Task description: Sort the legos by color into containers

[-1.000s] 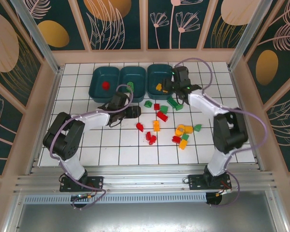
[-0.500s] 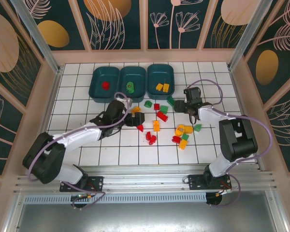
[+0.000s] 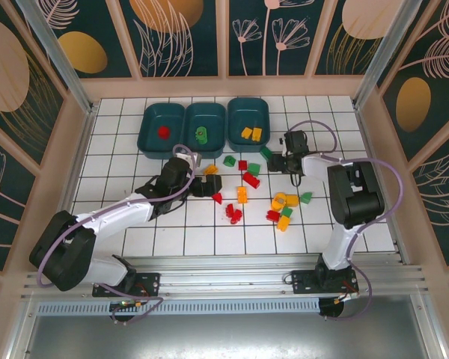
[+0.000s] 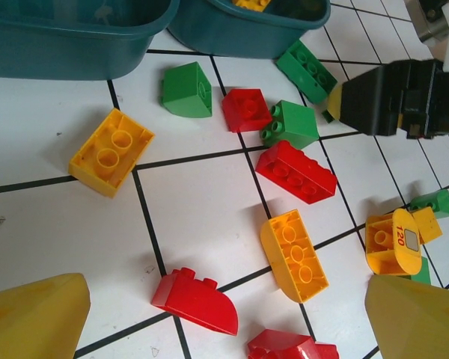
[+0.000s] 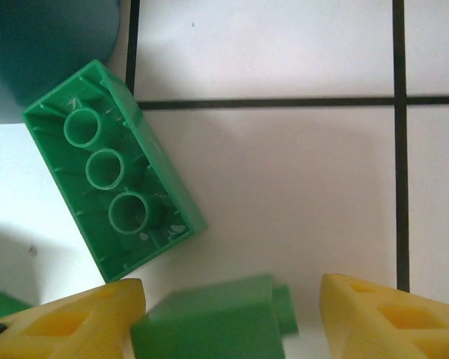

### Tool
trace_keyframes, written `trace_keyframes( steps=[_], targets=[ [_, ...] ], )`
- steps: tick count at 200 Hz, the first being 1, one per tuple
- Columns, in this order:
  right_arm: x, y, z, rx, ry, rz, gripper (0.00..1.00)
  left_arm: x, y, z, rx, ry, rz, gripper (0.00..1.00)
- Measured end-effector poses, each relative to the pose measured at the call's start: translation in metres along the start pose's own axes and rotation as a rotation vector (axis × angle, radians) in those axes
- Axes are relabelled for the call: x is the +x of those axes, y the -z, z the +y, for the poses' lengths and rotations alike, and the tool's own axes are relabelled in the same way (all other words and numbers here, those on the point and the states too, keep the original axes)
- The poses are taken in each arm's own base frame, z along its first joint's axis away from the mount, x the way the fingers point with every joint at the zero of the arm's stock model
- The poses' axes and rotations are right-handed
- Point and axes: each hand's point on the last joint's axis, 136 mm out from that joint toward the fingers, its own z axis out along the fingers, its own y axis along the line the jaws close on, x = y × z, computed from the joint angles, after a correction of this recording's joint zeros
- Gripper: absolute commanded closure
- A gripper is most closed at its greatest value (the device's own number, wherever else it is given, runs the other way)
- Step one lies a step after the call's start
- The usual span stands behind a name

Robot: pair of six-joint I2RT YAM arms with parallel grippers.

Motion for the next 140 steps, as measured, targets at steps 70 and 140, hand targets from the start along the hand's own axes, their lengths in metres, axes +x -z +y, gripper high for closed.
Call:
trace_keyframes(
  steps=[70,140],
  targets=[
    [-0.005,-0.005,0.002,-0.009,0.010,-0.004,0.64,-0.003,0.004,-0.003,0.011,0.006,-0.011,0.06],
    [-0.035,0.075,0.038,-0.065,0.006,-0.177,0.68,-0.033,0.033,0.017,-0.079,0.079,-0.145,0.01]
  ],
)
